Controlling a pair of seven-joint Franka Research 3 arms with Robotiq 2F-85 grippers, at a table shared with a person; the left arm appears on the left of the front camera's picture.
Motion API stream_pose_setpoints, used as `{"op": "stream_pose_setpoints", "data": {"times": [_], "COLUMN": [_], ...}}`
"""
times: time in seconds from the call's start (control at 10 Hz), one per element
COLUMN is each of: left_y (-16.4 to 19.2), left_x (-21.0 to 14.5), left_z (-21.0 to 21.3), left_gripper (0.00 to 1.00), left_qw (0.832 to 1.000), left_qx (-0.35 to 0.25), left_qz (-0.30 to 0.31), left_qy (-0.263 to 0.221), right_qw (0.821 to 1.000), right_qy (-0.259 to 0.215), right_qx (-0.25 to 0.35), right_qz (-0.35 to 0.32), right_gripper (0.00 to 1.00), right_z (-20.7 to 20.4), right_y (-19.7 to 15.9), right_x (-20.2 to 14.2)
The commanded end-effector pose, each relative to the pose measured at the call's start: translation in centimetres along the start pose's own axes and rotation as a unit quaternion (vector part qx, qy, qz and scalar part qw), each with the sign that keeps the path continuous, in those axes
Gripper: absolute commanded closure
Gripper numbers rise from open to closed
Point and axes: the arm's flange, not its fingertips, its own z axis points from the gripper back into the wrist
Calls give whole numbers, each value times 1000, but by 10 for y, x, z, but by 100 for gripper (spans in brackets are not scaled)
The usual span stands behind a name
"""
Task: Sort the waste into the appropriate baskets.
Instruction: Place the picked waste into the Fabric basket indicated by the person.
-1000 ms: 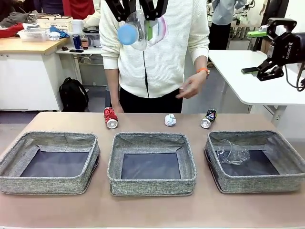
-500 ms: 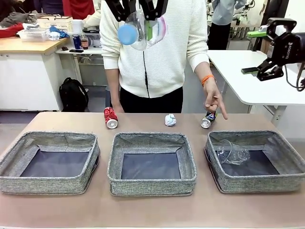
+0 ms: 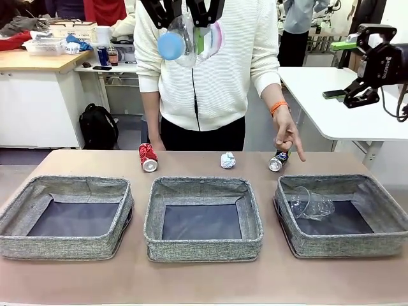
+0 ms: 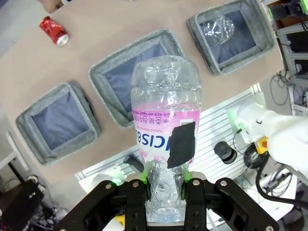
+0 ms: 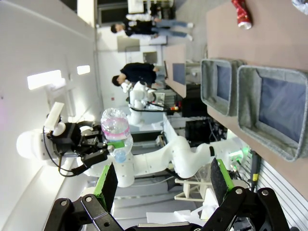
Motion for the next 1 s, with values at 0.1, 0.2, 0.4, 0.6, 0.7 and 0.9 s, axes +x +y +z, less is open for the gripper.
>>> {"op": "stream_pose_setpoints", "data": {"times": [0.1, 0.2, 0.4, 0.6, 0.7, 0.9], "left_y": [-5, -8, -15, -54, -77, -120], "left_x": [-9, -20, -19, 7, 25, 79], "left_z": [-32, -75, -141, -203, -233, -282], "left_gripper": [81, 81, 81, 81, 81, 81], "left_qw": [999, 997, 986, 975, 966, 960], "left_qx": [-5, -21, -98, -151, -182, -189], "left_qz": [-25, -41, -68, -102, -131, -161], "left_qy": [-24, -60, -114, -131, -125, -127], "right_qw": [1000, 1000, 996, 990, 987, 988], "right_qy": [2, -16, -82, -126, -139, -139], "right_qx": [2, -6, -17, -61, -77, -59], "right_qz": [-1, 4, 6, -29, -21, -26], "right_gripper": [0, 0, 0, 0, 0, 0], "right_z": [30, 60, 133, 177, 175, 192], "right_y": [-9, -10, -16, -27, -27, -25], "right_x": [-14, -33, -74, -109, -130, -122]}}
